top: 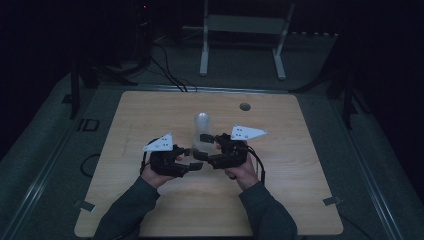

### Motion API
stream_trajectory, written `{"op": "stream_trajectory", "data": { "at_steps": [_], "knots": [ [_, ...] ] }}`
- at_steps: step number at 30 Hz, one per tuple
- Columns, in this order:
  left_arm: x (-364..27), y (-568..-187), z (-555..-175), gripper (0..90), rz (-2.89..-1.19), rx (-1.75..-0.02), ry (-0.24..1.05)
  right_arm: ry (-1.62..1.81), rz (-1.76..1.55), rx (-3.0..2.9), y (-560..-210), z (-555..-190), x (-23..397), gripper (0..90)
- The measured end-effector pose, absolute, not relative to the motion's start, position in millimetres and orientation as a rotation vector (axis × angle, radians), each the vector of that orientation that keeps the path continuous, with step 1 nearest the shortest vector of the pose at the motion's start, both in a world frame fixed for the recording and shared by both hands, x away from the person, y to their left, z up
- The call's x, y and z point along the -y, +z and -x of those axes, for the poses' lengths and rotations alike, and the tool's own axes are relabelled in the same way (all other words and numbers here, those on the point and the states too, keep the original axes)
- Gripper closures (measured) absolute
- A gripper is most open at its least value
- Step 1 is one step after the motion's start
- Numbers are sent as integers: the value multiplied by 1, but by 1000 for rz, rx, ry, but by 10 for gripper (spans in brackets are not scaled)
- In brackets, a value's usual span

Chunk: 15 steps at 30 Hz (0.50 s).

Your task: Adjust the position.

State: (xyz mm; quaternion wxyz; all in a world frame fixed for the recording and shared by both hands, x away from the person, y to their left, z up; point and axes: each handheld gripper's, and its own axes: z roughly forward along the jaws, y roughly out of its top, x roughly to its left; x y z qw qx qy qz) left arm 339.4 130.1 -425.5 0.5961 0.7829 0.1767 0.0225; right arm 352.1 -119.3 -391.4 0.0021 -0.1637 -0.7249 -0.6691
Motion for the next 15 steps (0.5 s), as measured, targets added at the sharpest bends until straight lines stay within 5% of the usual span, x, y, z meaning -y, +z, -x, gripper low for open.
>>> {"op": "stream_trajectory", "data": {
  "at_steps": [15],
  "knots": [
    [-132,-423,-339,247,-1858,-467,140,-2099,548,2379,-389,-349,117,289]
  ]
}}
